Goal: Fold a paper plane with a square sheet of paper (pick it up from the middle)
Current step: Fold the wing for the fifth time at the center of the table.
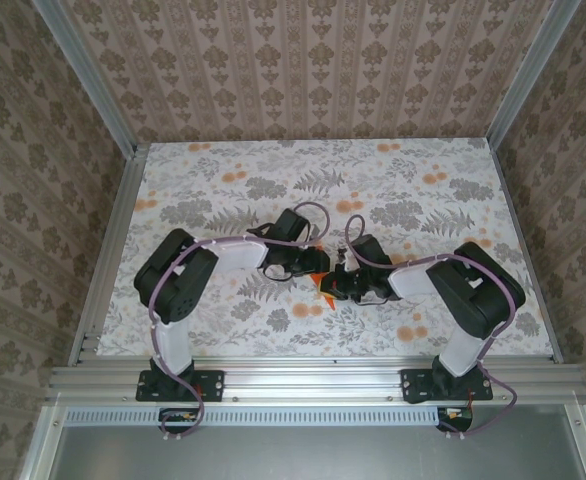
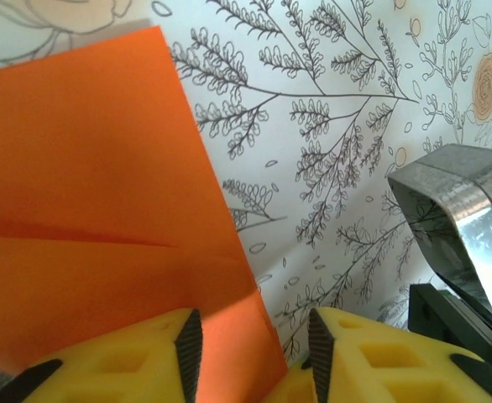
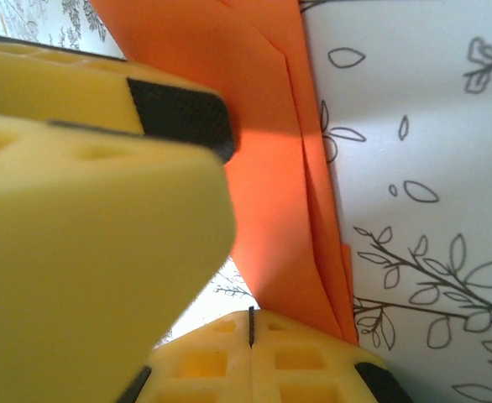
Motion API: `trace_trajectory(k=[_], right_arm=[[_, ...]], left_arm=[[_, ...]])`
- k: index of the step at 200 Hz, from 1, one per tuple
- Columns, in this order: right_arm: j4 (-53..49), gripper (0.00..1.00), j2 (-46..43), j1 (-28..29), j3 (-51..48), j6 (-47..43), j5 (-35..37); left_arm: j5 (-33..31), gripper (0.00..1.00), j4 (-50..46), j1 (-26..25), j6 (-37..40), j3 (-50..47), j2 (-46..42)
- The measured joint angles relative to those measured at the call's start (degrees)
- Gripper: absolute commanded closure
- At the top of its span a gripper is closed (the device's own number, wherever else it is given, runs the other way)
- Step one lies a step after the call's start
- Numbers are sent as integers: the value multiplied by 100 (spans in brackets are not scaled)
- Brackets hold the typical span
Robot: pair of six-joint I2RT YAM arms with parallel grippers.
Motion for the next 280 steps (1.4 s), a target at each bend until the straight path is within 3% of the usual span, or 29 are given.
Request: trace_trajectory(k=[24,76,116,280], right_arm=[[221,99,22,-13,-96,2,-46],[409,99,114,-22,-107,7,-162],[413,99,116,-22,-107,7,-173],[450,99,181,-35,-81,4,-269]], left_arm=[[-4,48,-221,201,26,0,-505],[-37,50,-46,433,59,-227,-1506],[81,51,352,376,-179,-990,-1248],[306,52,1423,348,-442,-960,-286]])
